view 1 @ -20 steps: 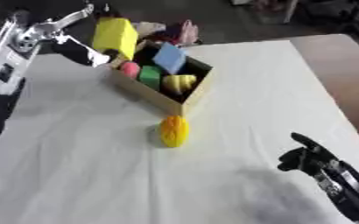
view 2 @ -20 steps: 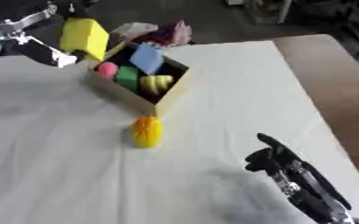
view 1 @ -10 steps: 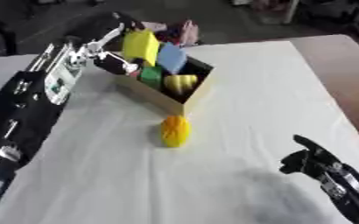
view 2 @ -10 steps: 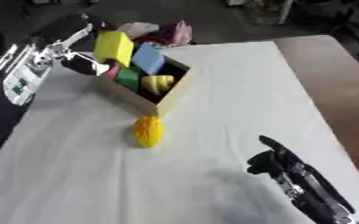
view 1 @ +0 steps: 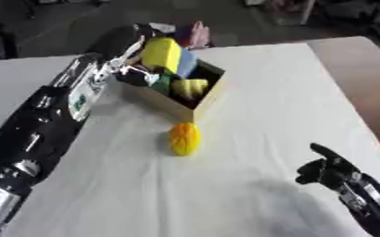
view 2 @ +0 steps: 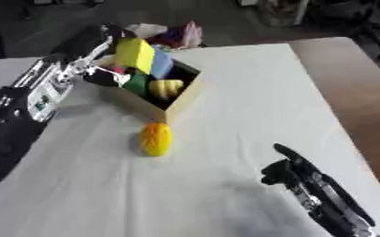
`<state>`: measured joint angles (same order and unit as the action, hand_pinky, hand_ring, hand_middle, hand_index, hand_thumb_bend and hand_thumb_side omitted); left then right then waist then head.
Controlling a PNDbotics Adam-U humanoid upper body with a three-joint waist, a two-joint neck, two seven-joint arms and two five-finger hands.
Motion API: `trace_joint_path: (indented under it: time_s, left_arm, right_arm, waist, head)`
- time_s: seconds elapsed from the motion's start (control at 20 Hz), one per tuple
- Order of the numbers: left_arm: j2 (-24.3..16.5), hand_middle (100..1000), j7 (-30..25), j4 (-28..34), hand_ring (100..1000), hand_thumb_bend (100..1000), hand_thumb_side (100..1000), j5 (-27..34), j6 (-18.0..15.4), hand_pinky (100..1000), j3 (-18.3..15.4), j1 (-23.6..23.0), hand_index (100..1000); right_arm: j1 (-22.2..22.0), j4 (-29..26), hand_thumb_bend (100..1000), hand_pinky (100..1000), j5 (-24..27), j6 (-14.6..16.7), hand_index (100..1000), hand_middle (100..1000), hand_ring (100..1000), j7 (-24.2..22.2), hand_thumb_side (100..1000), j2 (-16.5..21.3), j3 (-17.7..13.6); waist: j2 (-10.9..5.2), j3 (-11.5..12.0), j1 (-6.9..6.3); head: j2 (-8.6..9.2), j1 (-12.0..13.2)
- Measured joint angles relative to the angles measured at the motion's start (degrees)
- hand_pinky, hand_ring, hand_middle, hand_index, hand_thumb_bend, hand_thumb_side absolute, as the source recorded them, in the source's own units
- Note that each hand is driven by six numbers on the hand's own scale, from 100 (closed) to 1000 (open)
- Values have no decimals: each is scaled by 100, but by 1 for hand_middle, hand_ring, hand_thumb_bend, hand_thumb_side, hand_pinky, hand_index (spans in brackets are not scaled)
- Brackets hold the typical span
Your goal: Pick up objects on the table and place them in the box.
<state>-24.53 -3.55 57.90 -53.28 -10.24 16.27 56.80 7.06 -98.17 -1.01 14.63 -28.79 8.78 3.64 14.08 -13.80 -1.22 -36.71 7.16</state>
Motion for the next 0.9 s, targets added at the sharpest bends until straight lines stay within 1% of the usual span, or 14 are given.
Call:
trace_joint_path:
  time_s: [0.05, 0.15, 0.25, 0.3, 0.5, 0.65, 0.75, 0.8, 0.9]
  left_arm:
    - [13, 811, -40, 1, 776, 270, 251, -49, -63, 808, 42, -21, 914]
    - [34, 829, -155, 8, 789, 291, 264, -170, -196, 819, 124, -47, 925]
    - [35, 835, -296, 45, 791, 309, 266, -279, -315, 820, 183, -61, 928]
    - [35, 848, -369, 75, 799, 344, 272, -317, -360, 826, 195, -66, 935]
    - [27, 869, -642, 260, 813, 399, 272, -373, -519, 838, 272, -87, 950]
    - [-43, 876, -844, 529, 816, 401, 268, -280, -641, 841, 315, -88, 954]
    - [-140, 879, -965, 760, 819, 422, 271, -150, -727, 845, 332, -87, 954]
    - [-205, 871, -1018, 890, 816, 428, 259, -68, -781, 845, 340, -85, 950]
    - [-340, 833, -1107, 1181, 802, 422, 273, 115, -915, 840, 406, -78, 932]
  right_arm:
    - [0, 0, 100, 715, 0, 0, 1000, 670, 675, 0, 796, 0, 0]
    - [1, 0, 100, 715, 0, -1, 1000, 670, 675, 1, 801, 0, 0]
    - [1, 0, 100, 715, -1, -2, 1000, 670, 675, 2, 803, 0, 0]
    - [1, 0, 100, 715, -2, -2, 1000, 670, 675, 2, 802, 0, 0]
    - [1, 0, 100, 715, -5, -3, 1000, 669, 675, 2, 801, 0, 0]
    - [1, 0, 100, 715, -9, -5, 1000, 669, 675, 4, 800, 0, -2]
    - [0, 0, 100, 715, -10, -5, 1000, 669, 674, 4, 799, 0, -3]
    - [0, 0, 100, 714, -11, -6, 1000, 668, 674, 5, 801, 0, -4]
    - [-1, 0, 100, 715, -19, -7, 1000, 668, 674, 8, 799, 0, -7]
  waist:
    - [1, 0, 0]
    - [4, 0, 0]
    - [4, 2, 0]
    - [4, 3, 0]
    - [4, 8, -4]
    - [4, 20, -7]
    - [4, 43, -9]
    - [4, 49, -11]
    - [3, 66, -20]
  head:
    - [0, -1]
    - [0, -4]
    - [0, -8]
    - [0, -9]
    - [0, -19]
    - [0, -26]
    - [0, -40]
    - [0, -52]
    - [0, -71]
